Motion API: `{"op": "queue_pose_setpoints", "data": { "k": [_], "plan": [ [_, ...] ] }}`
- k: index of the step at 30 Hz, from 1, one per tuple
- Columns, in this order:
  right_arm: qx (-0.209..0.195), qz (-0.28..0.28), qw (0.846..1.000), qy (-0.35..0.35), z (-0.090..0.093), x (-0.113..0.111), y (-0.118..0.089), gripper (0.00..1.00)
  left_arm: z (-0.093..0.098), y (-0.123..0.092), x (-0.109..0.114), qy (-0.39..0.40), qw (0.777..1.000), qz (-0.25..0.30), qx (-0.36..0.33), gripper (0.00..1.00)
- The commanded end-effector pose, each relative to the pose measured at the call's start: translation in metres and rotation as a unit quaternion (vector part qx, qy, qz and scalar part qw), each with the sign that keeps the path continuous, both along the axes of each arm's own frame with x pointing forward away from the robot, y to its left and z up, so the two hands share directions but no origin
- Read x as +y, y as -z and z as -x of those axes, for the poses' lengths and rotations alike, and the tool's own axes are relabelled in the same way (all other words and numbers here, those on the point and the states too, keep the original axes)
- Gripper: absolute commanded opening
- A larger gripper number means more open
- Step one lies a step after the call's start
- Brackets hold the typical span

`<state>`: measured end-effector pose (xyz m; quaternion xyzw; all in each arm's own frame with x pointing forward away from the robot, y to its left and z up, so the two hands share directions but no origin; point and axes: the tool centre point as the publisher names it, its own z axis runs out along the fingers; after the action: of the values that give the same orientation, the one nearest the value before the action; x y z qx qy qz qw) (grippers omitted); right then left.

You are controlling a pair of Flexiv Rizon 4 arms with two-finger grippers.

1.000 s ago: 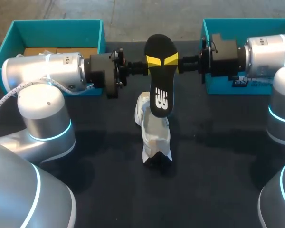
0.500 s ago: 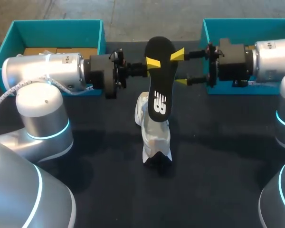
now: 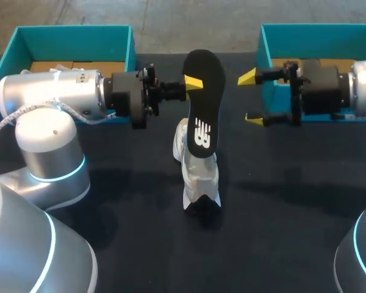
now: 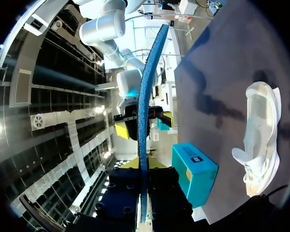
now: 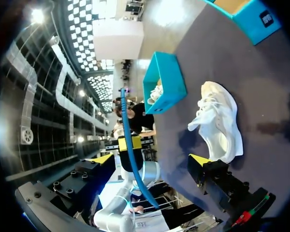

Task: Take the shoe out of the shoebox, open the shoe tongue, remove and reinsert the insole, then place the shoe into the shoebox

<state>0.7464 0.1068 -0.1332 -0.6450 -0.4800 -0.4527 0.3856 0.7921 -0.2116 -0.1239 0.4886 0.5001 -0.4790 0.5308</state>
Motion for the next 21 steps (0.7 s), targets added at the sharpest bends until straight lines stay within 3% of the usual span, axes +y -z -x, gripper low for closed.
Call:
{"op": "queue_pose_setpoints", "data": {
  "k": [1, 14, 21],
  "plan": [
    [0.002, 0.006, 1.000, 0.003, 0.007, -0.004, -0.005, 1.00, 0.002, 0.001, 0.000, -0.001, 1.000, 0.000, -0.001, 0.00],
    [0.002, 0.006, 1.000, 0.003, 0.007, -0.004, -0.005, 1.00, 0.002, 0.001, 0.000, -0.001, 1.000, 0.000, -0.001, 0.00],
    [0.016, 0.012, 1.000, 0.016, 0.016, -0.009, 0.006, 1.00, 0.013, 0.011, 0.010, 0.008, 0.996, -0.018, 0.083, 0.00]
  ]
}}
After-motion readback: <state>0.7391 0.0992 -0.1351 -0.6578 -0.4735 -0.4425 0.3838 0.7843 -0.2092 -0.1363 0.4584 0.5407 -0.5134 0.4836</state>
